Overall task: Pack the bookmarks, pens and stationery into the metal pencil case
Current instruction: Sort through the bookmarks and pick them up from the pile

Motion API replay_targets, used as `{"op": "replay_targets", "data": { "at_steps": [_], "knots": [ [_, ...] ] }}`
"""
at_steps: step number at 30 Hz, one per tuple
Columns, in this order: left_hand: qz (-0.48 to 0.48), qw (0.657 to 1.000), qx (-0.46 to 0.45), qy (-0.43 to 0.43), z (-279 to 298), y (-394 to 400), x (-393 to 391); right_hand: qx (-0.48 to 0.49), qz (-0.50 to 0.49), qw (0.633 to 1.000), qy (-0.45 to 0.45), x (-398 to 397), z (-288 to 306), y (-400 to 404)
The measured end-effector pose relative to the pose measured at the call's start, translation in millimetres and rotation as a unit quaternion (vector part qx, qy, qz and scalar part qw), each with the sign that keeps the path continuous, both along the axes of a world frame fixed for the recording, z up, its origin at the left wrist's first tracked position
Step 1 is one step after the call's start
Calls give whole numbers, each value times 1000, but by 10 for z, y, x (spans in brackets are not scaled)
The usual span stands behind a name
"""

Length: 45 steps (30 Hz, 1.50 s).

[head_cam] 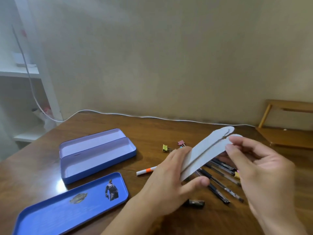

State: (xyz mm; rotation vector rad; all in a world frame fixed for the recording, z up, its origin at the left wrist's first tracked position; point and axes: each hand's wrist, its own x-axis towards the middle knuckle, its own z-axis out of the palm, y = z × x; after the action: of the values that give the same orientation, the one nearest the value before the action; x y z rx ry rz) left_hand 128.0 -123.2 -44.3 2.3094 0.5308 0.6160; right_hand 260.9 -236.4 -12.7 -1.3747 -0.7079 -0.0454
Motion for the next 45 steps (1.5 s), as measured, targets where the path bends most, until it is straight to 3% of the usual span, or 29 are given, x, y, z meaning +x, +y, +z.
{"op": "replay_targets", "data": {
  "at_steps": [6, 9, 11, 14, 17, 19, 21, 23, 26, 28, 33, 36, 39, 45],
  "knots": [
    [-28, 998, -57, -6, -23, -32, 49, -29, -21, 996, -84, 158, -14, -13],
    [-100, 980, -173, 18, -6, -17, 51, -104, -12, 976, -191, 285, -13, -56],
    [-173, 935, -304, 49, 2, -30, 34, -147, 55, 974, -164, 276, -18, -63],
    [-253, 835, -483, 78, -11, -54, -1, -191, 154, 958, -147, 227, -44, -48],
    [-263, 779, -566, 67, -40, -11, -24, -199, 226, 948, -103, 227, -54, -24],
    [-259, 758, -597, 45, -43, 55, -43, -161, 172, 970, -61, 329, -70, -14],
    [-233, 775, -587, 8, -16, 116, -65, -117, 59, 991, -24, 488, -75, -40],
    [-160, 826, -537, -58, 16, 148, -47, -85, 7, 996, 25, 609, -67, -75],
    [-18, 882, -442, -164, 23, 121, 32, -68, 76, 988, 115, 562, -90, -38],
    [29, 909, -380, -170, 3, 85, 71, -72, 116, 982, 129, 472, -111, 3],
    [11, 922, -355, -154, 38, 159, -6, -58, 92, 987, 122, 457, -78, 13],
    [23, 967, -205, -148, 69, 148, -70, -61, 104, 983, 141, 400, -103, 38],
    [29, 984, -120, -127, 103, 154, -156, -59, 129, 974, 175, 366, -70, 24],
    [35, 980, -121, -155, 318, 152, -325, -72, 166, 968, 175, 234, -25, -6]
  ]
}}
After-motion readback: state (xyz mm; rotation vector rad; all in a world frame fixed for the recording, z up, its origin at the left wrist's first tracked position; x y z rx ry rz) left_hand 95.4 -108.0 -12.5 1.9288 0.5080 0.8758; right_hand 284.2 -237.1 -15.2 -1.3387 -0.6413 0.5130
